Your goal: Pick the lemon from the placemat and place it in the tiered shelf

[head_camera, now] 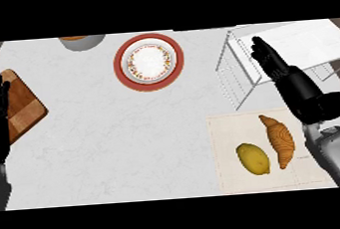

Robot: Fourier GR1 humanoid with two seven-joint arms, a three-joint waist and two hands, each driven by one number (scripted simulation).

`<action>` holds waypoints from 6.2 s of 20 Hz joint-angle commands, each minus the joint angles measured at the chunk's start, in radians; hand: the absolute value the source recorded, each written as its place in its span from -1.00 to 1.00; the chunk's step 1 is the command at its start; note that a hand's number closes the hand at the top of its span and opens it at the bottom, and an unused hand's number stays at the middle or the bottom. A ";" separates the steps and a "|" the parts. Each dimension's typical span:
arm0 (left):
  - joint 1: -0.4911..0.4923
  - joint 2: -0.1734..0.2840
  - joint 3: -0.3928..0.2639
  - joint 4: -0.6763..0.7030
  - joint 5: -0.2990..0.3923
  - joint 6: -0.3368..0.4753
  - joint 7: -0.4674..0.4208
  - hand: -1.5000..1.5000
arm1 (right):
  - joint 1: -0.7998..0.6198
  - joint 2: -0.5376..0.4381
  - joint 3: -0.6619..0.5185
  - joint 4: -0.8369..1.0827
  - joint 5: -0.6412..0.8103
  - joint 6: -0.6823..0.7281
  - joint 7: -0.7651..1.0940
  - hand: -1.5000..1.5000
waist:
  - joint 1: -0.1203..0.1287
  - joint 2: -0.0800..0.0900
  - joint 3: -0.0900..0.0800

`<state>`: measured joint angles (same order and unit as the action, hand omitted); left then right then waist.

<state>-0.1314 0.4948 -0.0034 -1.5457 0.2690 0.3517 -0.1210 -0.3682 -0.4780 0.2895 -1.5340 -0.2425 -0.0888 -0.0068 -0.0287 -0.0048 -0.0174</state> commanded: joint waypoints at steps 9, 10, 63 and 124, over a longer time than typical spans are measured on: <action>0.011 -0.075 -0.210 0.035 -0.063 -0.088 0.074 0.00 | 0.131 -0.213 -0.141 0.134 0.044 0.066 -0.032 1.00 | -0.052 0.026 -0.001; 0.017 -0.084 -0.239 0.033 -0.074 -0.095 0.075 0.00 | 0.165 -0.203 -0.144 0.162 0.093 0.001 -0.057 1.00 | -0.044 0.022 0.009; -0.064 -0.309 -0.179 0.156 -0.265 -0.208 0.108 0.00 | 0.496 -0.155 -0.065 -0.610 0.582 0.417 0.482 -1.00 | 0.023 0.004 0.017; 0.024 -0.416 -0.038 0.057 -0.415 -0.374 0.133 0.00 | 0.413 0.210 -0.047 -0.065 1.205 0.454 0.116 1.00 | 0.030 0.004 0.017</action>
<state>-0.1498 0.0864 -0.0325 -1.4746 -0.1402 -0.0188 0.0342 0.0647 -0.2570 0.2213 -1.6532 0.9142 0.3822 0.1476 -0.0003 -0.0014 -0.0007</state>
